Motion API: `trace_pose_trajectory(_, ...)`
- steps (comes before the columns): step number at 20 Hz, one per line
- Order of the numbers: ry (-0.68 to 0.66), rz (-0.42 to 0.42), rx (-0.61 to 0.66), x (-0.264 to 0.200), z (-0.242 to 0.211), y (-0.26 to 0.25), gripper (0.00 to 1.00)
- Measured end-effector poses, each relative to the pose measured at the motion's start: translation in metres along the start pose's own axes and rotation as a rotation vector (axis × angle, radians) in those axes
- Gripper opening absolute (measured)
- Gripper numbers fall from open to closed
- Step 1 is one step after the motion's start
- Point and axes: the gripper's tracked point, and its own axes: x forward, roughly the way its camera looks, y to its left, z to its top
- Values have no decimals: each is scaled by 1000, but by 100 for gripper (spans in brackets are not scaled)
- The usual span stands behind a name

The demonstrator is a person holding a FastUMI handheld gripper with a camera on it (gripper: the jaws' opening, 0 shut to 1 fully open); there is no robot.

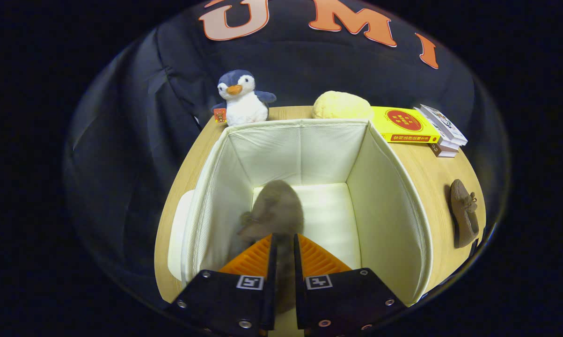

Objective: Open the storage box then place both shoes into the box .Put the left shoe in first, then the right shoe, with the right side of both shoes facing outward in a uniform manner.

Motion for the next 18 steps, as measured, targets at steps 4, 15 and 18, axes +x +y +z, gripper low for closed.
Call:
trace_pose_trajectory(4,-28,8,26,-19,8,-18,71)
trace_pose_trajectory(15,-213,7,117,-99,52,-147,98)
trace_pose_trajectory(18,-247,-64,110,-109,55,-212,98)
